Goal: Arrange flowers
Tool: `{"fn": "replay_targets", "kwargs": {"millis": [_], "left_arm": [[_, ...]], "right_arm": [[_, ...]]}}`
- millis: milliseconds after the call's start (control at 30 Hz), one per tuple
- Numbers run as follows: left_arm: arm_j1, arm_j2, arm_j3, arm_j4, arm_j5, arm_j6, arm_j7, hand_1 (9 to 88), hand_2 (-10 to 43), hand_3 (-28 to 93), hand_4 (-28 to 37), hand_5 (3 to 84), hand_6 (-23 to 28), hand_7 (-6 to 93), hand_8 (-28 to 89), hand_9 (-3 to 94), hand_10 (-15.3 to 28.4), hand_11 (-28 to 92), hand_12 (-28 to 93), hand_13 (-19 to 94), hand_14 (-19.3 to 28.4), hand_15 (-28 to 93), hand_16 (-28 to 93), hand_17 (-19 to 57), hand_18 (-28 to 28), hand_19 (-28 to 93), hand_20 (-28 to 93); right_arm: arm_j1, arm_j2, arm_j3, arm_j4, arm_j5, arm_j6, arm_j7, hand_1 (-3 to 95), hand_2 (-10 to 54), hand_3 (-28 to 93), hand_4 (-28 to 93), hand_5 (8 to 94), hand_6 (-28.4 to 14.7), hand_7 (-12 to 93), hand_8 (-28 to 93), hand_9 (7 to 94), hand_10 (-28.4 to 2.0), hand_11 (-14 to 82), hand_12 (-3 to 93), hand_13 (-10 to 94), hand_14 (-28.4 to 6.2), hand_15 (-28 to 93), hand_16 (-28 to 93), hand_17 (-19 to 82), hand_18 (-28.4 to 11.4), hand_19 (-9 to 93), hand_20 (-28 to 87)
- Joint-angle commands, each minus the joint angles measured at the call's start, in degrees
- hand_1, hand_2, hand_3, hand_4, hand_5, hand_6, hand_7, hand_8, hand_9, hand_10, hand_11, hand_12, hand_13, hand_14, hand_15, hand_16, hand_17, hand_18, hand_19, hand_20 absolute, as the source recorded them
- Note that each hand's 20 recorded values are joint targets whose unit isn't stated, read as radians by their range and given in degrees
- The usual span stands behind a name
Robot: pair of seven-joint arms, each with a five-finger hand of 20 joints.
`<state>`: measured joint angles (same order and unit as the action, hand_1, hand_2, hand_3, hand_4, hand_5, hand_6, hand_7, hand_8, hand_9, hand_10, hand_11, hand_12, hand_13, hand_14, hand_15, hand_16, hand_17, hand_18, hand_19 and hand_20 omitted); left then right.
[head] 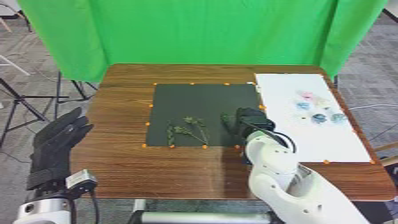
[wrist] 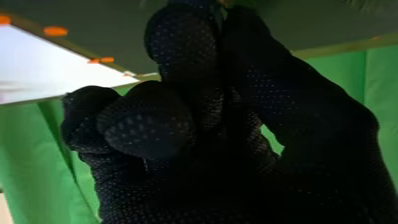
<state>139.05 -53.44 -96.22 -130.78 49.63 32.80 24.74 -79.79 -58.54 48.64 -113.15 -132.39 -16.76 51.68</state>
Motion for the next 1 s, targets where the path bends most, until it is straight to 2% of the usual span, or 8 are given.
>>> {"fn": "replay_targets", "kwargs": {"millis": [33, 400, 600, 733, 833, 1000], "left_arm": [[0.3, -1.11, -0.43, -0.29, 0.89, -1.08, -1.0, 26.1, 6.9, 83, -19.2, 40.0, 10.6, 15.9, -11, 33.9, 19.7, 36, 5, 23, 26.5, 63, -18, -9.2, 21.0, 60, 1], [0.4, -1.29, -0.45, -0.28, 1.03, -1.18, -1.0, 26.1, 6.8, 83, -19.1, 40.0, 10.6, 15.9, -11, 33.9, 19.7, 36, 5, 23, 26.5, 63, -18, -9.1, 20.9, 60, 1], [0.6, -1.2, -0.61, -0.37, 0.94, -1.04, -0.87, 26.2, 6.9, 83, -19.2, 40.1, 10.6, 15.9, -11, 33.9, 19.7, 36, 5, 23, 26.5, 63, -18, -9.1, 21.0, 60, 1], [0.7, -1.28, -0.59, -0.43, 0.9, -1.04, -0.9, 26.1, 6.9, 83, -19.1, 40.1, 10.6, 15.9, -11, 34.0, 19.7, 36, 5, 23, 26.5, 63, -18, -9.1, 20.9, 60, 1], [0.8, -1.29, -0.67, -0.46, 0.88, -0.99, -0.91, 26.1, 6.8, 83, -19.0, 40.1, 10.6, 15.9, -11, 34.0, 19.7, 36, 5, 23, 26.5, 63, -18, -9.1, 21.0, 60, 1], [1.0, -1.38, -0.72, -0.51, 0.8, -0.89, -0.83, 26.1, 6.8, 83, -19.0, 40.1, 10.6, 15.9, -11, 34.0, 19.7, 36, 5, 23, 26.5, 63, -18, -9.1, 21.0, 60, 1]], "right_arm": [[-1.4, -1.5, -0.5, 0.8, -1.2, -2.2, 0.1, 50.8, -3.0, 76, -26, 81.9, -4.7, 26, 16, 85.3, -13.2, 46.2, 24.5, 85, -6.0, 70, 22, 56, -20.6, 93, 21], [-2.3, -2.6, 0.5, 0.1, -0.7, -5.5, 0.1, 48.8, -3.9, 75, -24, 82.1, -4.7, 26, 14, 85.0, -13.3, 45.5, 24.3, 84, -6.3, 69, 21, 56, -20.7, 93, 21], [-2.7, -3.1, 1.1, -1.4, -0.8, -8.0, 1.6, 43.1, -3.1, 73, -22, 80.6, -4.5, 26, 13, 83.8, -14.2, 44.7, 24.5, 83, -7.1, 69, 22, 56, -20.7, 93, 20], [-2.2, -2.7, 0.9, -1.9, -0.9, -8.9, 2.6, 38.2, -1.3, 74, -21, 79.8, -4.9, 25, 6, 82.5, -15.3, 44.3, 24.7, 82, -8.0, 70, 22, 55, -20.8, 93, 19], [-1.8, -2.1, 0.4, -2.2, -2.0, -8.8, 3.1, 36.0, -0.2, 74, -20, 79.1, -5.6, 26, -5, 81.0, -16.2, 44.4, 25.0, 81, -8.4, 70, 22, 55, -20.8, 93, 18], [-1.8, -1.8, 1.4, -3.3, -1.9, -8.3, 3.2, 33.5, 0.4, 73, -20, 77.5, -7.2, 25, -8, 78.8, -17.6, 44.7, 25.1, 80, -8.8, 71, 22, 55, -21.0, 93, 17]]}}
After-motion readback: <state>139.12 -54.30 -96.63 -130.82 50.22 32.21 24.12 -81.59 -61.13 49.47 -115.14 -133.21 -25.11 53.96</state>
